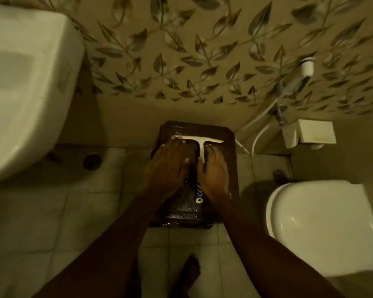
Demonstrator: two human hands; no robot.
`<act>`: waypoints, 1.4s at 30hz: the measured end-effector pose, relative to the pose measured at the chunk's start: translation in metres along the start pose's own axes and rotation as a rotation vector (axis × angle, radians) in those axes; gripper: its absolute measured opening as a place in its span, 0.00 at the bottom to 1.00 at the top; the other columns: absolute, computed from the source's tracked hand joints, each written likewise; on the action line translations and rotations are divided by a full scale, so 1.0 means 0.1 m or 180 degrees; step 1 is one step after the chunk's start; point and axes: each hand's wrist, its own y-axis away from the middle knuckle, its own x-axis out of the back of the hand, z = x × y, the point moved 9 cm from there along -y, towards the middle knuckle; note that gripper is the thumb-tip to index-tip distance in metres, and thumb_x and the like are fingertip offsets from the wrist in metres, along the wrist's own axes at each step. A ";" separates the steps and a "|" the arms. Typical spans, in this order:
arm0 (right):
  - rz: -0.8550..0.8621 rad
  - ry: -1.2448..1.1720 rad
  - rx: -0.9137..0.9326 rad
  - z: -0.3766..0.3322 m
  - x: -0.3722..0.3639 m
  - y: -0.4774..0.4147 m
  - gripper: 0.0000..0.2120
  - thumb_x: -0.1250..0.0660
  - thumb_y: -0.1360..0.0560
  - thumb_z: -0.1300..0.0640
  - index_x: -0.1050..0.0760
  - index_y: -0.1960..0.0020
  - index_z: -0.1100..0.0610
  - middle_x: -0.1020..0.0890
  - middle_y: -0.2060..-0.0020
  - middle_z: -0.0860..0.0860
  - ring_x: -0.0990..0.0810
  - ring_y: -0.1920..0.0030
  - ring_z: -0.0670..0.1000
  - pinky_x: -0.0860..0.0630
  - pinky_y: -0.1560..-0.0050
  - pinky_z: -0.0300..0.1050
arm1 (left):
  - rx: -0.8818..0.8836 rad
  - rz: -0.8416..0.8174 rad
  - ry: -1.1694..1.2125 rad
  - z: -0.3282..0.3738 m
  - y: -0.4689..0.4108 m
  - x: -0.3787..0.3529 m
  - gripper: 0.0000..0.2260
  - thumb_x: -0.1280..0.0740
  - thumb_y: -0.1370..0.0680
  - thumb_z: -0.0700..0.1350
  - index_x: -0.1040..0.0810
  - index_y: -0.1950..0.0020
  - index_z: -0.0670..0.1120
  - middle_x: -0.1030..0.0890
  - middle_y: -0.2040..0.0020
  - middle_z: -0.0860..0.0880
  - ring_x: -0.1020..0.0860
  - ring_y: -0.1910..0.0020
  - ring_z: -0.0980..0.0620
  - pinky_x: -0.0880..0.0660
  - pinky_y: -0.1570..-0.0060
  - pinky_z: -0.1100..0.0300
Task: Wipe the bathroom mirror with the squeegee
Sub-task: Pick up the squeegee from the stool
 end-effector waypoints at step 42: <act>0.1066 -0.3672 0.0369 -5.35 2.21 1.26 0.09 0.35 0.23 0.51 0.30 0.56 0.56 0.24 0.70 0.53 0.27 0.74 0.49 0.28 0.74 0.46 | 0.0276 0.2621 0.0275 -1.81 1.64 5.92 0.12 0.43 0.18 0.48 0.24 0.43 0.44 0.21 0.47 0.48 0.23 0.48 0.48 0.26 0.49 0.54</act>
